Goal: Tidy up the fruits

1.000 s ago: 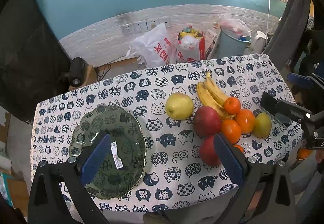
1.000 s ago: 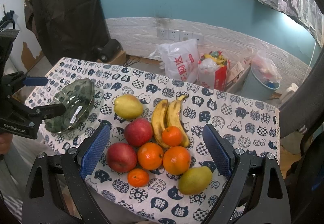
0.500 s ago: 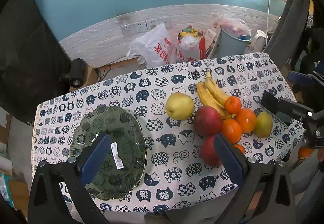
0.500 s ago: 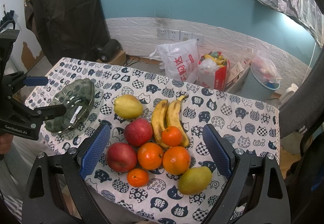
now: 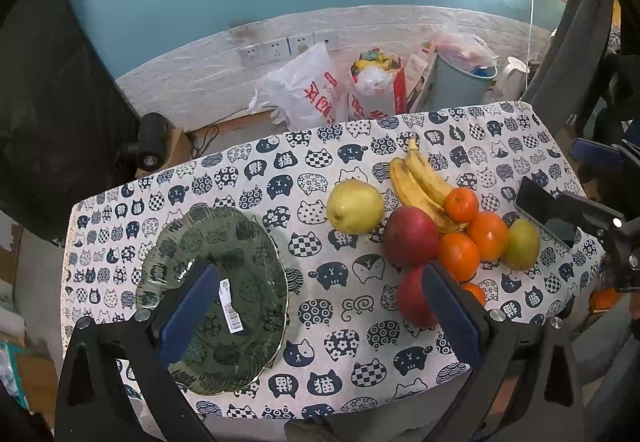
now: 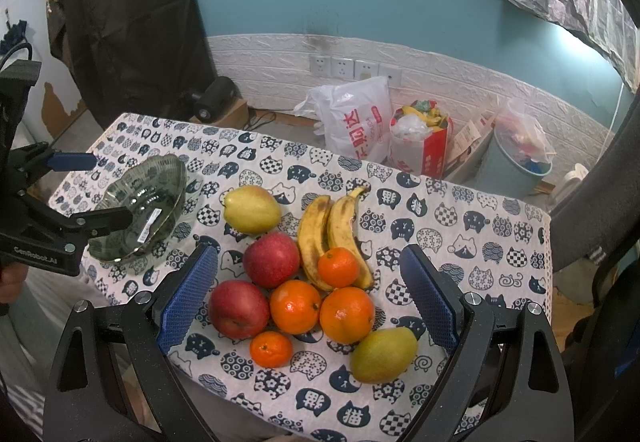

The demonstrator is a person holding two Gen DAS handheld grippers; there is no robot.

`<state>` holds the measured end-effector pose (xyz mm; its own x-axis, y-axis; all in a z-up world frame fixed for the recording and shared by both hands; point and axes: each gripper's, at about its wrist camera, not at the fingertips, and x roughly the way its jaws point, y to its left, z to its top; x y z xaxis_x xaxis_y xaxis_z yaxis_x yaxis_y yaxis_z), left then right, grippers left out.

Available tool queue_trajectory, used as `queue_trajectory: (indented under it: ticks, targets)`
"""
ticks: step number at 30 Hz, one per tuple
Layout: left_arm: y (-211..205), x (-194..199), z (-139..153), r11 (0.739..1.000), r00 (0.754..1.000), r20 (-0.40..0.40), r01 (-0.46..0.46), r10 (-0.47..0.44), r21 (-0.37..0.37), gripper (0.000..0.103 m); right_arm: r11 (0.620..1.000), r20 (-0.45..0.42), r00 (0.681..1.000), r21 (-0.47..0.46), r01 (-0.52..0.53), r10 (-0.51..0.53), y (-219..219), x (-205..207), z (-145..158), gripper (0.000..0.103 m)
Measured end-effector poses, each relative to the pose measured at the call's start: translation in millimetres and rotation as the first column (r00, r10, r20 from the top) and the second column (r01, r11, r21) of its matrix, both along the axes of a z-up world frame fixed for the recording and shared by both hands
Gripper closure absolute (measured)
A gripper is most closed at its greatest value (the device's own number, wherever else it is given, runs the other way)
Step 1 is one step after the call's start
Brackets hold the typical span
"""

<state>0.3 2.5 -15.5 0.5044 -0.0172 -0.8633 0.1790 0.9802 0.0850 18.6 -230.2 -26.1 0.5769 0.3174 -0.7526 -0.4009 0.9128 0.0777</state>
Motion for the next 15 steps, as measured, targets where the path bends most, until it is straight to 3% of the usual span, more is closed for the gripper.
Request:
queue_trajectory:
  ticks: [15]
  targets:
    - [-8, 6, -12, 1.000, 0.999, -0.048, 0.005, -0.006, -0.021, 0.001, 0.999, -0.021, 0.999, -0.018, 0.032, -0.032, -14, 2, -5, 0.012]
